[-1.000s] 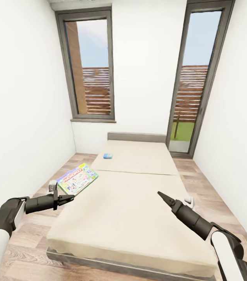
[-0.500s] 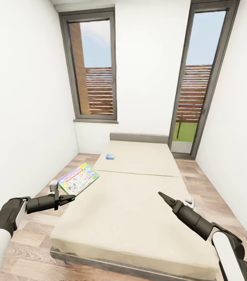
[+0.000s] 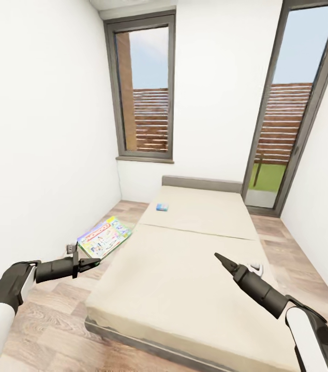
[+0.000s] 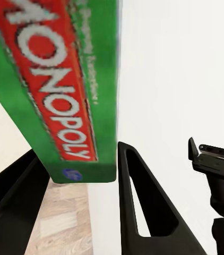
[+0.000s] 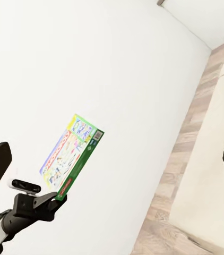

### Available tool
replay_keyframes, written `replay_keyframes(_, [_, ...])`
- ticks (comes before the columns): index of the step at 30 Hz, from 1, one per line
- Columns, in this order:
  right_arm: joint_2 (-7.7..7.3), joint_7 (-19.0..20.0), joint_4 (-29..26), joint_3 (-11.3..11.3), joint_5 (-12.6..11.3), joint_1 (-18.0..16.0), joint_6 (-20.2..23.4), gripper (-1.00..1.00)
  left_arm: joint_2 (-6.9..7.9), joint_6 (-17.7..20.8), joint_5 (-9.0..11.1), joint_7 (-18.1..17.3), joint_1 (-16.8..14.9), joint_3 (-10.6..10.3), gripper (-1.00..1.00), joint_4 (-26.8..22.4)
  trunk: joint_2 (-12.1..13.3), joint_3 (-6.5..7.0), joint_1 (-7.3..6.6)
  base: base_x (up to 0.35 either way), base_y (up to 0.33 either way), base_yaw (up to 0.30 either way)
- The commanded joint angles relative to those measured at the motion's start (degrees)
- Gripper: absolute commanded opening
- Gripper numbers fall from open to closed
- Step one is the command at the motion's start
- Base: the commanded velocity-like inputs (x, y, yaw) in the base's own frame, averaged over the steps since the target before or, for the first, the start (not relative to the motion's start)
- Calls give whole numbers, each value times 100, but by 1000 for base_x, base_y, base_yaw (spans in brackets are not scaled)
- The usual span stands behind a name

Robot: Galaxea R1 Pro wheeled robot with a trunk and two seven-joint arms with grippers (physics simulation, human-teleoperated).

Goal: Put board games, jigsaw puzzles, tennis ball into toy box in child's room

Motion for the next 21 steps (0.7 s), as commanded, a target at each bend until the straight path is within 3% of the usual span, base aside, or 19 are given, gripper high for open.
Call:
replay_keyframes(1, [0,9,-3,-10,-12,-4,40,100,-3,61,-20,-30,-7,15,-100,2,36,11,-22,0,0,284])
replay_keyframes(21, [62,9,8,6,25,-4,2,100,-5,43,-18,-18,-7,15,-100,2,838,370,-461,0,0,288])
